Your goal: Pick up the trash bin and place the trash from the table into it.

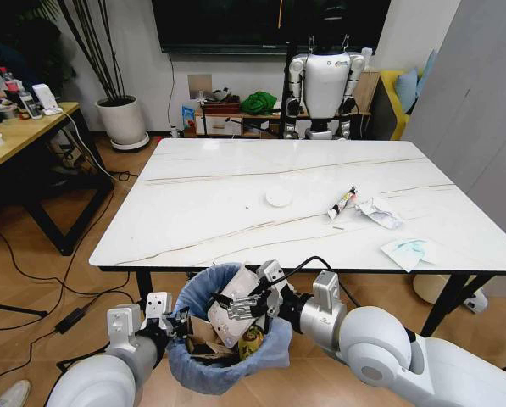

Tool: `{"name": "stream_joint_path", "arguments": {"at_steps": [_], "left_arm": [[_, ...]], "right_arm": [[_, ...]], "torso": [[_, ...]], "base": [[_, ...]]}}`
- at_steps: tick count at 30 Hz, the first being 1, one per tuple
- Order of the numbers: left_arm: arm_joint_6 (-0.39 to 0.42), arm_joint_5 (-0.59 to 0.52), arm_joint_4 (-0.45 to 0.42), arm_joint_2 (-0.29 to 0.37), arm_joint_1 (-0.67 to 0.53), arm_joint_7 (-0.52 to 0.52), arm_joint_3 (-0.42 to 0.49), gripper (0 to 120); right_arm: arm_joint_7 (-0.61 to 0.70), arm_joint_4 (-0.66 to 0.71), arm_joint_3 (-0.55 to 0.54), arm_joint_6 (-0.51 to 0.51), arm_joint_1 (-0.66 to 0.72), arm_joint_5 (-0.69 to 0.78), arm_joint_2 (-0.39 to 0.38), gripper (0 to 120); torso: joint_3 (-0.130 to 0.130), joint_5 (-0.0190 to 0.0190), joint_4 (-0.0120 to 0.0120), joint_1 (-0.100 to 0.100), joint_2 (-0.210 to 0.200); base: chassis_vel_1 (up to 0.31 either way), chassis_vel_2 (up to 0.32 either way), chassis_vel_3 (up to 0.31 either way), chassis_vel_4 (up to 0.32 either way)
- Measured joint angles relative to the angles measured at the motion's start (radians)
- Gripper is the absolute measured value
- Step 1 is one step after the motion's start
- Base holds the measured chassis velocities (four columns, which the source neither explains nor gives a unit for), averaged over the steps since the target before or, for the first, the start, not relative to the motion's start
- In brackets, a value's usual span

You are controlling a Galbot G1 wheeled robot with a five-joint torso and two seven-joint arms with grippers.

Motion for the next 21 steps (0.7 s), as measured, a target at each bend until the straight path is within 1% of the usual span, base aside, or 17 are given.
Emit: {"name": "stream_joint_path", "arguments": {"at_steps": [2, 4, 5, 7, 10, 13, 14, 17, 18, 19, 21], "left_arm": [[0.0, 0.0, 0.0, -0.001, 0.001, 0.0, 0.0, 0], [0.0, 0.001, 0.0, -0.001, 0.002, 0.0, 0.001, 0], [0.0, 0.001, 0.0, -0.001, 0.002, 0.0, 0.001, 0], [0.0, 0.002, 0.001, -0.001, 0.003, 0.0, 0.002, 0], [0.0, 0.002, 0.0, 0.0, 0.005, 0.001, 0.002, 0], [0.0, 0.003, -0.005, 0.004, 0.012, 0.004, 0.002, 0], [0.0, 0.003, -0.005, 0.004, 0.012, 0.004, 0.002, 0], [0.0, 0.005, -0.01, 0.005, 0.019, 0.006, 0.001, 0], [0.0, 0.006, -0.011, 0.005, 0.02, 0.006, 0.0, 0], [0.0, 0.006, -0.011, 0.005, 0.02, 0.006, 0.0, 0], [0.0, 0.006, -0.014, 0.006, 0.022, 0.006, 0.0, 0]], "right_arm": [[0.004, 0.006, 0.007, 0.013, 0.006, 0.034, 0.01, 100], [0.036, 0.016, 0.018, 0.025, 0.027, 0.109, 0.031, 100], [0.036, 0.016, 0.018, 0.025, 0.027, 0.109, 0.031, 100], [0.074, 0.014, 0.033, 0.031, 0.054, 0.173, 0.052, 100], [0.093, -0.001, 0.046, 0.034, 0.077, 0.191, 0.066, 100], [0.182, -0.089, 0.063, 0.027, 0.167, 0.216, 0.105, 100], [0.182, -0.089, 0.063, 0.027, 0.167, 0.216, 0.105, 100], [0.275, -0.208, 0.067, 0.004, 0.261, 0.287, 0.151, 100], [0.293, -0.248, 0.066, 0.001, 0.284, 0.302, 0.166, 100], [0.293, -0.248, 0.066, 0.001, 0.284, 0.302, 0.166, 100], [0.312, -0.327, 0.063, -0.01, 0.328, 0.313, 0.187, 100]], "torso": [[0.0, 0.0, -0.0001, 0.0, 0.0], [0.0, 0.0, 0.0, 0.0, 0.0], [0.0, 0.0, 0.0, 0.0, 0.0], [0.0, 0.0, 0.0001, 0.0, 0.0], [0.0, -0.0001, 0.0001, 0.0, 0.0], [0.0, -0.0001, 0.0, 0.0, 0.0], [0.0, -0.0001, 0.0, 0.0, 0.0], [0.0, -0.0001, 0.0001, 0.0, 0.0], [0.0, -0.0001, 0.0002, 0.0, 0.0], [0.0, -0.0001, 0.0002, 0.0, 0.0], [0.0, 0.0, 0.0002, 0.0, 0.0]], "base": [[0.0, 0.0, 0.0, 0.0], [0.0, 0.0, 0.0, 0.0], [0.0, 0.0, 0.0, 0.0], [0.0, 0.0, 0.0, 0.0], [0.0, 0.0, 0.0, 0.0], [0.0, 0.0, 0.0, 0.0], [0.0, 0.0, 0.0, 0.0], [0.0, 0.0, 0.0, 0.0], [0.0, 0.0, 0.0, 0.0], [0.0, 0.0, 0.0, 0.0], [0.0, 0.0, 0.0, 0.0]]}}
